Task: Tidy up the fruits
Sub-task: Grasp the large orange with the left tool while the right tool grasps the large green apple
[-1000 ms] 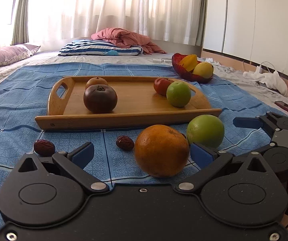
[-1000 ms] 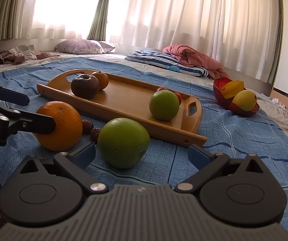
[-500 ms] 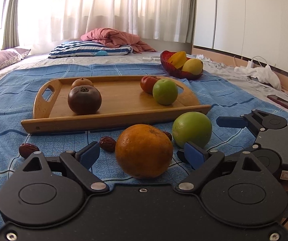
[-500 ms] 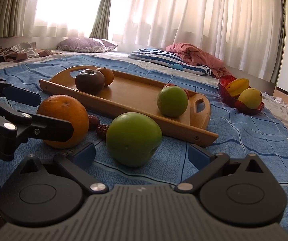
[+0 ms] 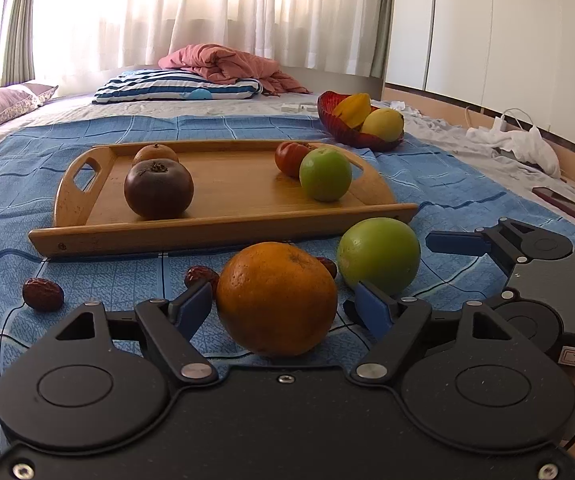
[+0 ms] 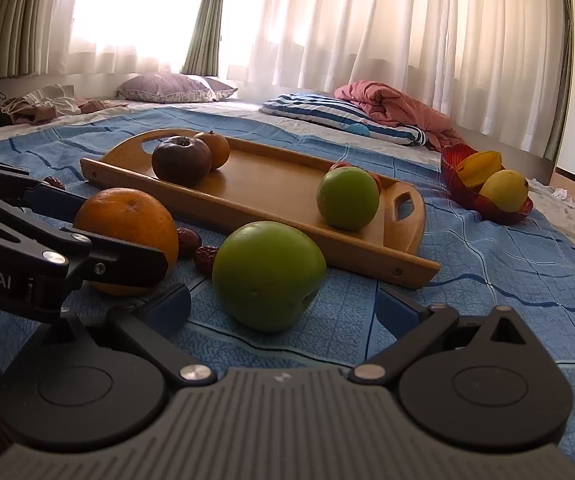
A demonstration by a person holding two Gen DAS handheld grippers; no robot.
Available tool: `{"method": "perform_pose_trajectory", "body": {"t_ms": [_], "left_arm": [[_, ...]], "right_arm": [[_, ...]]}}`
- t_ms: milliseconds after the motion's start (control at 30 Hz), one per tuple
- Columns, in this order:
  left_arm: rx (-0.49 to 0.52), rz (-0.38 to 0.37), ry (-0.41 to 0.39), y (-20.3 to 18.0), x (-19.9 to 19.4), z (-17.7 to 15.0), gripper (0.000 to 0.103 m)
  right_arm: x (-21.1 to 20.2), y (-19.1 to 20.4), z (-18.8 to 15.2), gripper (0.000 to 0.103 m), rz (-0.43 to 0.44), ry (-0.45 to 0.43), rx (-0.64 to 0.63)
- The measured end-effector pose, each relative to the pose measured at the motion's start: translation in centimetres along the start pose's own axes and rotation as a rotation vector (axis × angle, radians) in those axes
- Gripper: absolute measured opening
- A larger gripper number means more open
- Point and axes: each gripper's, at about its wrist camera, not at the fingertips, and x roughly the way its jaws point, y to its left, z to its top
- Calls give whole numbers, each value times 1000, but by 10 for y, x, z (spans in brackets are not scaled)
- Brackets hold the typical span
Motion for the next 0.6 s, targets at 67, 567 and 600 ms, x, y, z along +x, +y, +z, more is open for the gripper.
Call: {"method": "perform_pose_trajectory", "body": {"t_ms": [67, 567, 600], "left_arm": [[-4, 8, 7, 0, 2, 0, 76], [-4, 10, 17, 1, 4, -1, 64], [-5, 9, 16, 1, 4, -1, 64]], "right_arm": [[0, 0, 0, 103, 2, 1, 4], [2, -1, 2, 99, 34, 12, 35], [2, -1, 2, 99, 38, 13, 36]]}}
